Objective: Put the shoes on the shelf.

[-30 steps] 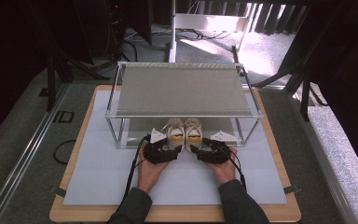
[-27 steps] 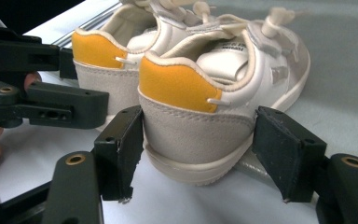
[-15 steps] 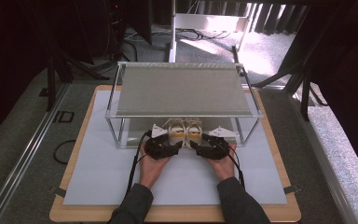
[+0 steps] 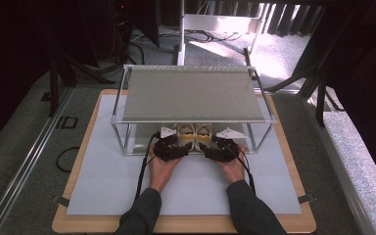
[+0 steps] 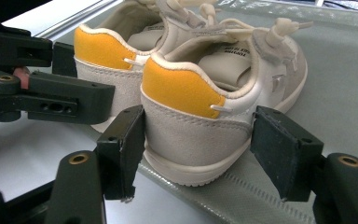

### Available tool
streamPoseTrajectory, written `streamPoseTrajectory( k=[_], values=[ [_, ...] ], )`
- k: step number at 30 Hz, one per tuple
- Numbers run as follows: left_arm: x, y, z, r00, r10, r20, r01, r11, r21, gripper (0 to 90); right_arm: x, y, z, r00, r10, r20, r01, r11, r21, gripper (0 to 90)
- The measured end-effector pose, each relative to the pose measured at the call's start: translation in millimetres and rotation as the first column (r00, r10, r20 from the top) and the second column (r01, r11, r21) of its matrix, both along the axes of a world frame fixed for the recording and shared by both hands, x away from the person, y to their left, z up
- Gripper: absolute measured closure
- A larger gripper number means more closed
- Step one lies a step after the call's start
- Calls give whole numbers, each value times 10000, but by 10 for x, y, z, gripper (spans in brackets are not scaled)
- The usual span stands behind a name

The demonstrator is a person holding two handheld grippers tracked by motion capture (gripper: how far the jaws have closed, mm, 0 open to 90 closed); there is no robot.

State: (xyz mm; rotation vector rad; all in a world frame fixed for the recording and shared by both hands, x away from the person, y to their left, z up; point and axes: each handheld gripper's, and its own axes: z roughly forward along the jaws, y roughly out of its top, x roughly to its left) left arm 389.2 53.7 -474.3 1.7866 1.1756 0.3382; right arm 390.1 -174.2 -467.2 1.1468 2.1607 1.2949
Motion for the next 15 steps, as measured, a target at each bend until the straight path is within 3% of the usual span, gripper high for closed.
streamPoseTrajectory(
  k=[15],
  values=[
    [67,-16,-49,10000,59,22,-59,9999,131,289,29,9,-39,10000,48,19,-47,9995,-317,355]
  ],
)
